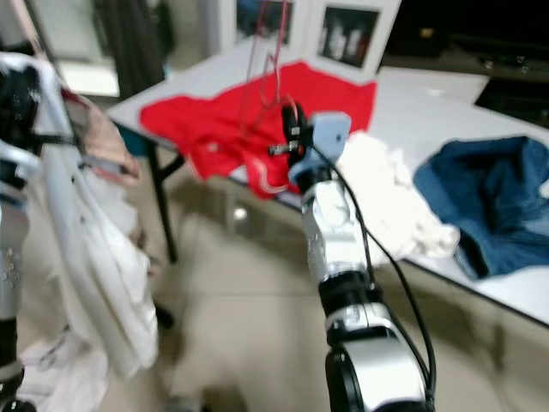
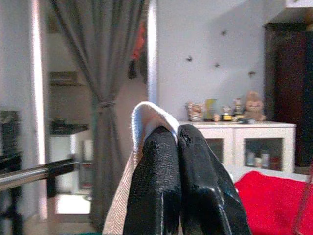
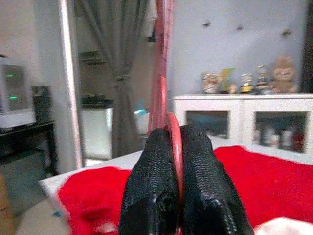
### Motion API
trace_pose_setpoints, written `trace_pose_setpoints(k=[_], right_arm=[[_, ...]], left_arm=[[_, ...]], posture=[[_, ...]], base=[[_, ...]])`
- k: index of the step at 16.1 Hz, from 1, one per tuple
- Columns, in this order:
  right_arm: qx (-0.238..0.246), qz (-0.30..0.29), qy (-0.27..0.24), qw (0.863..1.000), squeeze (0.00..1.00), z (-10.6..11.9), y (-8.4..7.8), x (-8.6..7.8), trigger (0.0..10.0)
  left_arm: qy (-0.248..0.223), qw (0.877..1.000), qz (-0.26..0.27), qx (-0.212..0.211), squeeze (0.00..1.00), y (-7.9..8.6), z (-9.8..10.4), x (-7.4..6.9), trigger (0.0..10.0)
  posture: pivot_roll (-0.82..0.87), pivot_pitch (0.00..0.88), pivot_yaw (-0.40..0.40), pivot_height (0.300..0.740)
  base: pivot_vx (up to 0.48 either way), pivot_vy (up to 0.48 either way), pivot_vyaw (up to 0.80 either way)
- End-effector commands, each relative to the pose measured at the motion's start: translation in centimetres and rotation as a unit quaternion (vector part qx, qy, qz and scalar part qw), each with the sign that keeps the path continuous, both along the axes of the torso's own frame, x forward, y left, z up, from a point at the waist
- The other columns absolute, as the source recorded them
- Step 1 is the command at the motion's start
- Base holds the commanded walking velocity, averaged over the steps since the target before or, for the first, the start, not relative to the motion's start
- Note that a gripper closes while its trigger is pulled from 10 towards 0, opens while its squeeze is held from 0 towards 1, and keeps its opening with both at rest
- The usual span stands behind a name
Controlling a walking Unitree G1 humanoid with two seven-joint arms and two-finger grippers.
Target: Hang hanger
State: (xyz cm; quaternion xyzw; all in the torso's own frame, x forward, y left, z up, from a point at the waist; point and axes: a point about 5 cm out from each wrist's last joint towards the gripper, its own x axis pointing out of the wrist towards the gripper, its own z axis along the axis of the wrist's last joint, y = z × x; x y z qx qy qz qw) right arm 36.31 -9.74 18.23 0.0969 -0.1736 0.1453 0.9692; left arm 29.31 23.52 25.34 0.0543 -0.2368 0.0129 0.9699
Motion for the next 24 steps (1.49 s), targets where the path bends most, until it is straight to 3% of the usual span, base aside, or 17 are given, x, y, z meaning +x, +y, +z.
trace_pose_setpoints(k=[1,16,22,24], right_arm=[[0.013,-0.025,-0.005,1.0,0.0,0.7,-1.7,0.3,10.0],[0.021,-0.03,-0.014,0.999,0.0,1.7,-2.2,0.3,10.0],[0.017,-0.028,-0.017,0.999,0.0,1.9,-2.3,0.3,10.0],[0.015,-0.028,-0.015,0.999,0.0,1.8,-2.3,0.3,10.0]], left_arm=[[-0.012,1.0,-0.015,0.011,0.0,-0.9,0.7,0.1,10.0],[-0.029,0.999,-0.024,0.029,0.0,-1.6,1.8,0.0,10.0],[-0.028,0.999,-0.037,0.018,0.0,-2.0,1.7,0.0,10.0],[-0.01,0.997,-0.074,0.011,0.0,-2.6,1.2,-0.1,10.0]], posture=[[0.13,0.0,-0.046,0.74],[0.12,0.0,-0.047,0.74],[0.11,0.0,-0.05,0.74],[0.11,0.0,-0.051,0.74]], base=[[0.48,0.0,-0.41],[0.475,0.0,-0.72],[0.439,0.0,0.0],[0.0,0.0,0.0]])
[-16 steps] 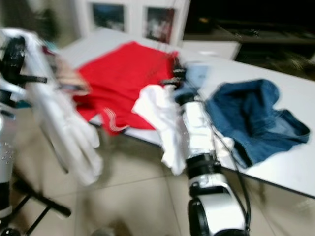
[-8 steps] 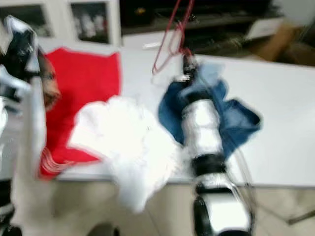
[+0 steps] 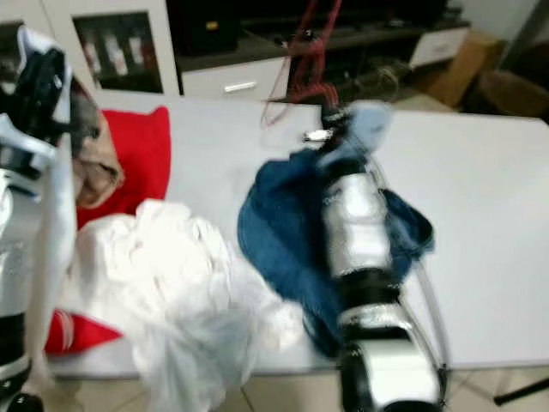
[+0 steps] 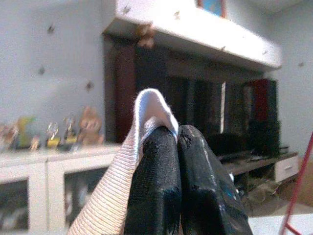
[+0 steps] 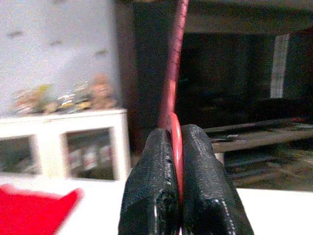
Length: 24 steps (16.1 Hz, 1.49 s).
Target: Hang hanger
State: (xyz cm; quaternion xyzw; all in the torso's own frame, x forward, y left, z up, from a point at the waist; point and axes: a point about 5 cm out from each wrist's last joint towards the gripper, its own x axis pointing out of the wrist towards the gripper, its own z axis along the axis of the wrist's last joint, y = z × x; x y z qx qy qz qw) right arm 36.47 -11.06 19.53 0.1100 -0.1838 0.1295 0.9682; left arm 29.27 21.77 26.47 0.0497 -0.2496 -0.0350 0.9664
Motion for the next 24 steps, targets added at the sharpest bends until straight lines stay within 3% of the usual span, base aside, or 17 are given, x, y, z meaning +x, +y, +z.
trace_pose_setpoints(k=[1,3,6,8,9,11,13,15,16,17,18,20,21,24], right_arm=[[-0.002,-0.014,-0.008,1.0,0.0,0.5,-1.0,0.1,10.0],[-0.003,-0.013,-0.006,1.0,0.0,0.5,-0.9,0.1,10.0],[-0.006,-0.01,-0.003,1.0,0.0,0.4,-0.7,0.1,10.0],[-0.007,-0.008,0.0,1.0,0.0,0.3,-0.5,0.1,10.0],[-0.007,-0.008,0.0,1.0,0.0,0.3,-0.4,0.1,10.0],[-0.007,-0.007,0.001,1.0,0.0,0.2,-0.3,0.1,10.0],[-0.007,-0.01,0.002,1.0,0.0,0.1,-0.5,0.1,10.0],[-0.006,-0.015,0.002,1.0,0.0,0.1,-0.7,0.1,10.0],[-0.006,-0.016,0.002,1.0,0.0,0.1,-0.7,0.1,10.0],[-0.005,-0.017,0.002,1.0,0.0,0.1,-0.7,0.1,10.0],[-0.002,-0.021,0.003,1.0,0.0,0.1,-0.8,0.1,10.0],[0.003,-0.026,0.002,1.0,0.0,0.0,-0.8,0.0,10.0],[0.003,-0.026,0.002,1.0,0.0,0.0,-0.8,-0.1,10.0],[0.008,-0.041,0.007,0.999,0.0,-0.6,-1.4,-0.4,10.0]], left_arm=[[0.004,1.0,-0.031,0.003,0.0,-1.0,0.0,-0.1,10.0],[0.021,0.997,-0.067,0.013,0.0,-2.1,0.0,-0.2,10.0],[0.02,0.992,-0.119,0.044,0.0,-3.0,1.6,-0.2,10.0],[0.08,0.976,-0.191,0.072,0.0,-3.8,0.8,0.4,10.0],[0.123,0.963,-0.215,0.11,0.0,-4.2,-0.6,0.9,10.0],[0.154,0.95,-0.233,0.142,0.0,-4.6,-1.8,2.0,10.0],[0.105,0.931,-0.267,0.227,0.0,-6.0,-0.4,2.7,10.0],[0.063,0.908,-0.31,0.277,0.0,-7.6,2.0,3.1,10.0],[0.035,0.904,-0.307,0.296,0.0,-7.9,3.5,3.6,10.0],[0.018,0.906,-0.301,0.298,0.0,-7.8,4.7,4.2,10.0],[0.013,0.92,-0.295,0.257,0.0,-7.3,7.2,6.0,10.0],[0.01,0.932,-0.272,0.24,0.0,-6.6,9.2,8.1,10.0],[0.01,0.933,-0.269,0.239,0.0,-6.5,9.3,8.2,10.0],[-0.002,0.952,-0.211,0.222,0.0,-6.4,8.7,10.0,10.0]], posture=[[0.11,0.0,-0.052,0.74],[0.11,0.0,-0.053,0.74],[0.12,0.0,-0.053,0.74],[0.12,0.0,-0.048,0.74],[0.12,0.0,-0.047,0.74],[0.12,0.0,-0.041,0.74],[0.11,0.0,-0.037,0.74],[0.11,0.0,-0.033,0.74],[0.11,0.0,-0.029,0.74],[0.11,0.0,-0.025,0.74],[0.11,0.0,-0.022,0.74],[0.1,0.0,-0.003,0.74],[0.1,0.0,-0.003,0.74],[0.08,0.0,0.019,0.74]], base=[[0.0,0.0,0.0],[0.0,0.0,0.0],[0.0,0.0,0.0],[0.0,0.0,0.0],[0.0,0.0,0.0],[0.0,0.0,0.0],[0.0,0.0,0.0],[0.0,0.0,0.0],[0.0,0.0,0.0],[0.0,0.0,0.0],[0.0,0.0,0.0],[0.0,0.0,0.0],[0.0,0.0,0.0],[0.0,0.0,0.0]])
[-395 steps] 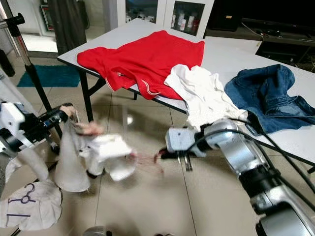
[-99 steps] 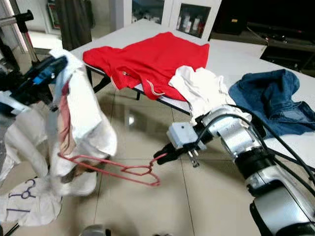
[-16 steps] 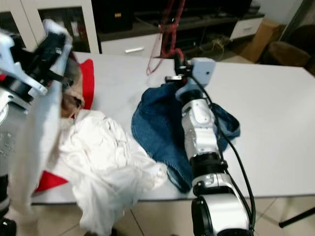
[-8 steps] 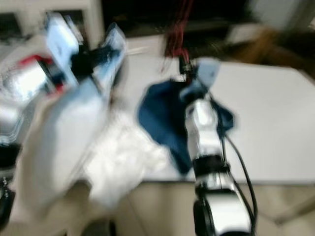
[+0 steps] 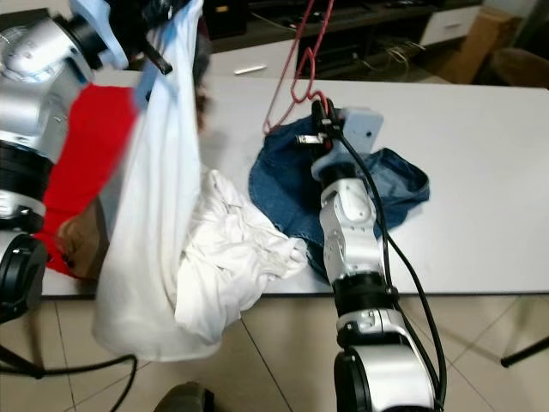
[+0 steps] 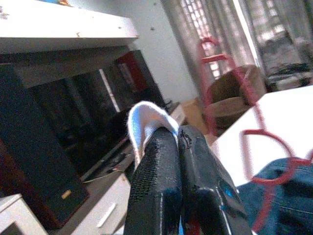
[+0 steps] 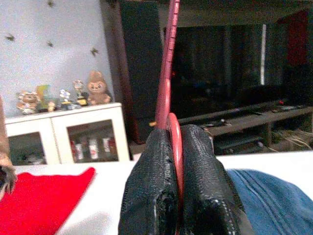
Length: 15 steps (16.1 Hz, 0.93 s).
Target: Hang hanger
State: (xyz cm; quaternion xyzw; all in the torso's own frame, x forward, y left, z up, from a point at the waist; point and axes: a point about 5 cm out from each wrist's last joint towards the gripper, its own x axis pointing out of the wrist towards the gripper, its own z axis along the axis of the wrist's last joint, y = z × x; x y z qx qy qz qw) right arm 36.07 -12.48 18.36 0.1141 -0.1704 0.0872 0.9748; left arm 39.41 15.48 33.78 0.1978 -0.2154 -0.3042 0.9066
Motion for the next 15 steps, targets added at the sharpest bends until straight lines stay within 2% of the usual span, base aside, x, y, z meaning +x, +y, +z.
trace_pose_setpoints(k=[1,3,4,5,7,9,10,11,13,14,15], right_arm=[[-0.002,-0.003,-0.012,1.0,0.0,0.6,0.0,0.0,10.0],[0.002,-0.001,-0.017,1.0,0.0,0.9,-0.1,0.1,10.0],[0.006,0.01,-0.021,1.0,0.0,1.1,0.0,0.0,10.0],[0.011,0.07,-0.044,0.997,0.0,1.9,0.8,-0.4,10.0],[0.004,0.136,-0.068,0.988,0.0,2.6,1.3,-1.2,10.0],[-0.015,0.213,-0.094,0.972,0.0,3.3,1.5,-2.4,10.0],[-0.022,0.228,-0.1,0.968,0.0,3.4,1.5,-2.7,10.0],[-0.044,0.285,-0.115,0.951,0.0,3.8,1.7,-3.7,10.0],[-0.052,0.375,-0.107,0.919,0.0,4.2,1.6,-5.2,10.0],[-0.043,0.403,-0.101,0.909,0.0,4.5,1.2,-5.7,10.0],[-0.028,0.415,-0.094,0.904,0.0,4.6,1.0,-5.8,10.0]], left_arm=[[-0.04,0.999,0.012,-0.005,0.0,-0.2,1.5,0.0,10.0],[-0.066,0.996,0.057,-0.036,0.0,0.5,2.0,0.6,10.0],[-0.052,0.995,0.07,-0.056,0.0,0.9,1.8,0.8,10.0],[0.015,0.988,0.093,-0.12,0.0,2.1,-0.1,1.7,10.0],[0.092,0.971,0.132,-0.175,0.0,3.3,-3.3,2.3,10.0],[0.165,0.948,0.188,-0.198,0.0,4.1,-7.3,2.5,10.0],[0.177,0.944,0.195,-0.199,0.0,4.1,-8.1,2.5,10.0],[0.205,0.934,0.212,-0.203,0.0,4.3,-9.8,2.3,10.0],[0.244,0.912,0.222,-0.242,0.0,4.5,-12.1,2.0,10.0],[0.263,0.899,0.229,-0.263,0.0,4.7,-13.5,1.7,10.0],[0.274,0.891,0.238,-0.274,0.0,4.9,-14.6,1.4,10.0]], posture=[[0.08,0.0,0.018,0.74],[0.08,0.0,0.017,0.74],[0.08,0.0,0.017,0.74],[0.07,0.0,0.021,0.74],[0.06,0.0,0.024,0.74],[0.05,0.0,0.023,0.74],[0.05,0.0,0.023,0.74],[0.05,0.0,0.02,0.74],[0.05,0.0,0.015,0.74],[0.05,0.0,0.013,0.74],[0.06,0.0,0.011,0.74]], base=[[0.0,0.0,0.0],[0.0,0.0,0.0],[0.0,0.0,0.0],[0.0,0.0,0.0],[0.0,0.0,0.0],[0.0,0.0,0.0],[0.0,0.0,0.0],[0.0,0.0,0.0],[0.0,0.0,0.0],[0.0,0.0,0.0],[0.0,0.0,0.0]])
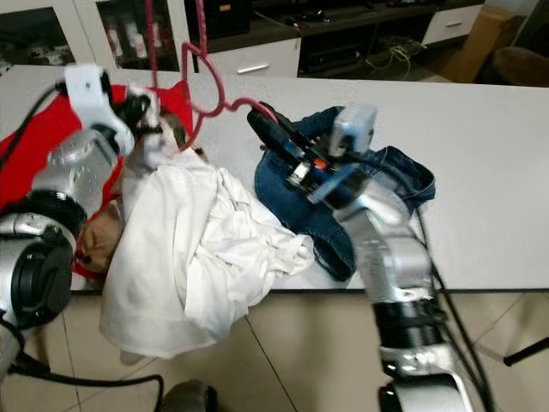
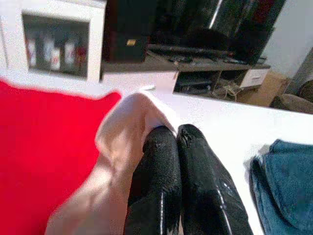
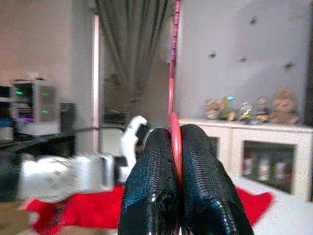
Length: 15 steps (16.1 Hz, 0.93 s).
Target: Hang hanger
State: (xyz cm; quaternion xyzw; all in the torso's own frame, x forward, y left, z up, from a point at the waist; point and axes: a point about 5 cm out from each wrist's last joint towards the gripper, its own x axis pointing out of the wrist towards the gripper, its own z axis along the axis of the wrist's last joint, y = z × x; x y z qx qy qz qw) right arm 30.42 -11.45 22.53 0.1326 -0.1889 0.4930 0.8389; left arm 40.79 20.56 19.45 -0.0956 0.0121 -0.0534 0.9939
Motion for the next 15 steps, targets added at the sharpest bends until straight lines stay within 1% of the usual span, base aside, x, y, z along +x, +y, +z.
trace_pose_setpoints(k=[1,2,3,4,6,7,8,9,10,11,13,14,15], right_arm=[[0.023,0.016,0.009,1.0,0.0,0.5,-0.3,-0.2,10.0],[0.031,0.023,0.018,0.999,0.0,0.4,-0.4,-0.2,10.0],[0.033,0.047,0.04,0.998,0.0,0.2,-0.4,-0.5,10.0],[0.034,0.059,0.055,0.996,0.0,0.0,-0.3,-0.6,10.0],[0.054,0.08,0.08,0.992,0.0,0.2,-0.5,-0.6,10.0],[0.057,0.082,0.09,0.991,0.0,0.2,-0.5,-0.5,10.0],[0.066,0.082,0.112,0.988,0.0,-0.1,-0.3,-0.2,10.0],[0.045,0.088,0.139,0.985,0.0,-1.0,0.4,-0.2,10.0],[0.026,0.088,0.154,0.984,0.0,-1.7,1.1,-0.2,10.0],[0.017,0.085,0.168,0.982,0.0,-2.2,1.6,-0.1,10.0],[-0.003,0.082,0.219,0.972,0.0,-3.7,3.4,0.1,10.0],[-0.007,0.083,0.224,0.971,0.0,-3.9,3.7,0.0,10.0],[-0.025,0.083,0.25,0.964,0.0,-5.2,4.9,0.1,10.0]], left_arm=[[0.017,1.0,0.011,-0.015,0.0,0.0,-1.1,-0.3,10.0],[0.019,1.0,0.016,-0.018,0.0,0.1,-1.5,-0.4,10.0],[0.015,0.998,0.032,-0.046,0.0,0.6,-2.1,-0.7,10.0],[0.016,0.997,0.04,-0.059,0.0,0.8,-2.5,-0.9,10.0],[0.022,0.997,0.044,-0.066,0.0,0.9,-3.4,-1.2,10.0],[0.023,0.997,0.044,-0.067,0.0,0.9,-3.6,-1.3,10.0],[0.022,0.997,0.044,-0.066,0.0,0.8,-3.7,-1.4,10.0],[0.018,0.996,0.043,-0.069,0.0,0.7,-3.7,-1.4,10.0],[0.016,0.997,0.04,-0.07,0.0,0.6,-3.7,-1.4,10.0],[0.016,0.997,0.037,-0.069,0.0,0.5,-3.8,-1.4,10.0],[0.011,0.997,0.02,-0.079,0.0,0.0,-3.9,-1.4,10.0],[0.008,0.997,0.016,-0.08,0.0,-0.1,-3.8,-1.4,10.0],[-0.001,0.997,0.0,-0.079,0.0,-0.5,-3.7,-1.4,10.0]], posture=[[0.06,0.0,0.007,0.74],[0.06,0.0,0.007,0.74],[0.06,0.0,0.001,0.74],[0.06,0.0,-0.006,0.74],[0.06,0.0,-0.012,0.74],[0.06,0.0,-0.012,0.74],[0.07,0.0,-0.018,0.74],[0.07,0.0,-0.023,0.74],[0.07,0.0,-0.023,0.74],[0.07,0.0,-0.023,0.74],[0.07,0.0,-0.022,0.74],[0.07,0.0,-0.024,0.74],[0.07,0.0,-0.024,0.74]], base=[[0.0,0.0,0.0],[0.0,0.0,0.0],[0.0,0.0,0.0],[0.0,0.0,0.0],[0.0,0.0,0.0],[0.0,0.0,0.0],[0.0,0.0,0.0],[0.0,0.0,0.0],[0.0,0.0,0.0],[0.0,0.0,0.0],[0.0,0.0,0.0],[0.0,0.0,0.0],[0.0,0.0,0.0]])
